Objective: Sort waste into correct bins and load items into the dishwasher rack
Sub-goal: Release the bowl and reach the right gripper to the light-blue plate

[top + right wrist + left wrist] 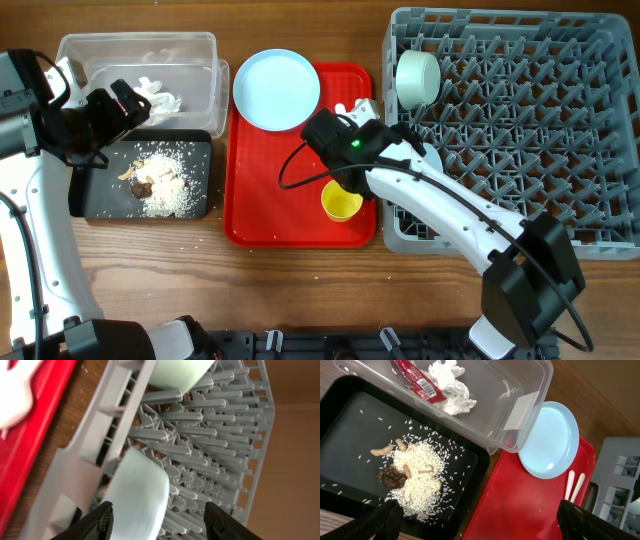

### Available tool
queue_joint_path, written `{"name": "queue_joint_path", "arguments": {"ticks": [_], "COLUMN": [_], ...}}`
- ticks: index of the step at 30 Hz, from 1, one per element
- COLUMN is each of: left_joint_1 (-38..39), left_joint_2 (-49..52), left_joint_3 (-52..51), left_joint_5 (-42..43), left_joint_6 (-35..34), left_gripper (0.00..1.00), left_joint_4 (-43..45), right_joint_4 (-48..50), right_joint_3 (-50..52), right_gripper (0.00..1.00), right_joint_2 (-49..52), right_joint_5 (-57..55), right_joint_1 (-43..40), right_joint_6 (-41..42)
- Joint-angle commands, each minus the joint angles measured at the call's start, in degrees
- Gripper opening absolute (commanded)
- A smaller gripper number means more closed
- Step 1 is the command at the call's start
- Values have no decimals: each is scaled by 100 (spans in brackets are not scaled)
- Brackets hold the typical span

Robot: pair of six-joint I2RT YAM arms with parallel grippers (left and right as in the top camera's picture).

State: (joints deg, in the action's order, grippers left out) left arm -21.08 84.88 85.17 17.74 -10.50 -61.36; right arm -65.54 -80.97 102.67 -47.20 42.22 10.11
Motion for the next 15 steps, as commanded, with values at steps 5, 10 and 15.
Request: {"name": "queue_joint_path", "arguments": {"ticks": [5, 10, 15], "left_joint_1": [-20, -20, -20], "left_joint_2": [26, 26, 26], "left_joint_3": [79, 79, 79], "left_joint_5": [66, 68, 66], "left_joint_6": [129, 129, 129], "left_gripper": [100, 100, 100], "left_joint_4": [0, 0, 2], "right_joint_4": [540, 1419, 2203], "right_joint_3": [-1545, -2245, -2079], "right_gripper": [81, 100, 100], "right_joint_2": [-11, -15, 31], "right_joint_5": [1248, 4747, 5254], "right_joint_1": [-238, -385, -389], "right_joint_6": [-485, -1169, -868]}}
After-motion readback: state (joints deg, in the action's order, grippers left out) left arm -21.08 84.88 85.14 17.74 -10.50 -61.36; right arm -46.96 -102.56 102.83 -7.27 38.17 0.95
